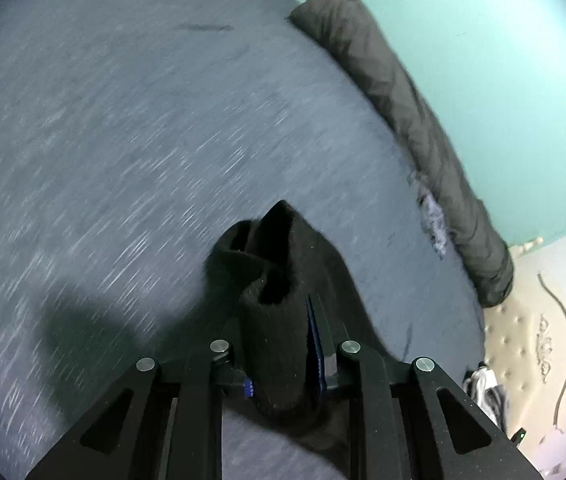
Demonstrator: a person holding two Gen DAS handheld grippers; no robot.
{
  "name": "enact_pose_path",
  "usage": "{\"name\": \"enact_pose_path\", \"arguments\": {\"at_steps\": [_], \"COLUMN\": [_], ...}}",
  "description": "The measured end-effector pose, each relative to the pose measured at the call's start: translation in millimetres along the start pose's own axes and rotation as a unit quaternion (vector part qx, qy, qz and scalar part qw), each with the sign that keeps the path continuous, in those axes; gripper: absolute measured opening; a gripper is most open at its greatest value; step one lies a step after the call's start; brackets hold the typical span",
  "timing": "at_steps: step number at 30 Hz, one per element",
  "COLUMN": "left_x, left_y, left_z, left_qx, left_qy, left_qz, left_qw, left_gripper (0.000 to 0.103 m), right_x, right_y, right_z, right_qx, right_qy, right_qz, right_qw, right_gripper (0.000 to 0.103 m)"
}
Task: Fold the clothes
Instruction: 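Lay the garment edge down and open both grippers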
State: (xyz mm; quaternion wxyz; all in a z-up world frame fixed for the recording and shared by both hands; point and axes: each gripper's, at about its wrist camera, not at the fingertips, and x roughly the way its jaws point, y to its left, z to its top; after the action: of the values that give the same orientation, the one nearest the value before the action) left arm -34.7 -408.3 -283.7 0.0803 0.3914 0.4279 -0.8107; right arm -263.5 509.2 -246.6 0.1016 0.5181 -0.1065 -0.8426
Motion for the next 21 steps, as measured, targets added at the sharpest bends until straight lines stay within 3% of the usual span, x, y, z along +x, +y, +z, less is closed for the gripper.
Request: {"name": "enact_pose_path", "arguments": {"at_steps": [5, 16, 18, 20, 21], "left_x": [3.0, 6.8, 7.5, 8.1, 8.4], "left_y": [15.9, 35.6, 39.5, 43.4, 45.3], "left_z": [-16.8, -18.7, -18.6, -18.5, -18.4], "left_qx": [-0.012, -0.030, -0.033, -0.036, -0.038], "left_qy": [0.012, 0.025, 0.026, 0.028, 0.028], "left_qz": [0.016, 0.049, 0.056, 0.063, 0.067], "left_qw": [0.9997, 0.9980, 0.9975, 0.9969, 0.9966], "left_gripper": [0.022, 0.027, 0.032, 0.047, 0.050], "right_x": [7.4, 41.5, 47.1, 52.4, 54.6], "right_y": [-18.4, -44.2, -47.6, -50.9, -52.4], "right_z": [-36.7, -67.9, -71.7, -73.8, -74.4], "right_qx": [0.012, 0.038, 0.037, 0.040, 0.042], "right_qy": [-0.001, -0.006, -0.002, 0.004, 0.005], "right_qz": [0.000, 0.002, 0.003, 0.004, 0.005], "right_qw": [1.000, 0.999, 0.999, 0.999, 0.999], "right_gripper": [0.010, 0.011, 0.011, 0.013, 0.016]}}
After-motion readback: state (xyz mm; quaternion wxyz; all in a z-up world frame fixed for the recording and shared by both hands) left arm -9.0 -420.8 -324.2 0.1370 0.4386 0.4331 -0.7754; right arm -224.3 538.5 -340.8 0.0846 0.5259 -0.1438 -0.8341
